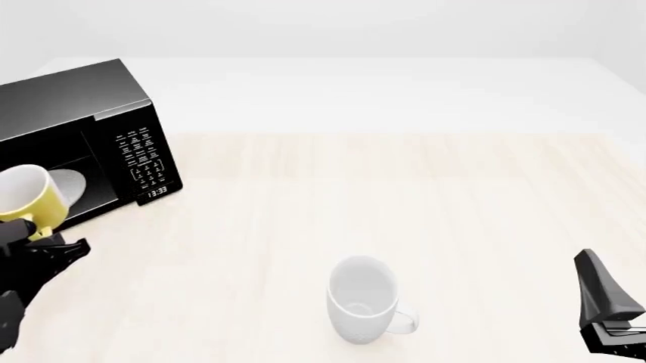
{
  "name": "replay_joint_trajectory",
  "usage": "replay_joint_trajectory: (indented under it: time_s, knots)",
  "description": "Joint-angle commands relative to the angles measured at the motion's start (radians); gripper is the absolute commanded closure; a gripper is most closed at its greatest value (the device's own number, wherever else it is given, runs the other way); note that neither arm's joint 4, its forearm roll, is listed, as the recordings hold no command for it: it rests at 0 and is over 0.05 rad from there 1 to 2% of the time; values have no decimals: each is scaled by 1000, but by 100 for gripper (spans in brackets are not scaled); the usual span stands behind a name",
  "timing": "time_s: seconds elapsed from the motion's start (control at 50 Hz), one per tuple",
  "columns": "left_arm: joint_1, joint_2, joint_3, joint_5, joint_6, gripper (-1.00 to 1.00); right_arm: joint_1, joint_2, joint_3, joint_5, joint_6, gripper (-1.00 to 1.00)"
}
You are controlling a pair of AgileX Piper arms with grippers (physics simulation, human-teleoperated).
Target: Put the yellow and white mug in the microwave and close it.
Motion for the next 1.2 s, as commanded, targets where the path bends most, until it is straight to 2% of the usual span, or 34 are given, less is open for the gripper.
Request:
replay_joint_trajectory:
  time_s: [0.02, 1.2]
  knots:
    - [3, 61, -35, -18, 6, 100, 0, 0, 0, 0, 0, -100]
    - [66, 178, -233, 72, -15, 100, 0, 0, 0, 0, 0, -100]
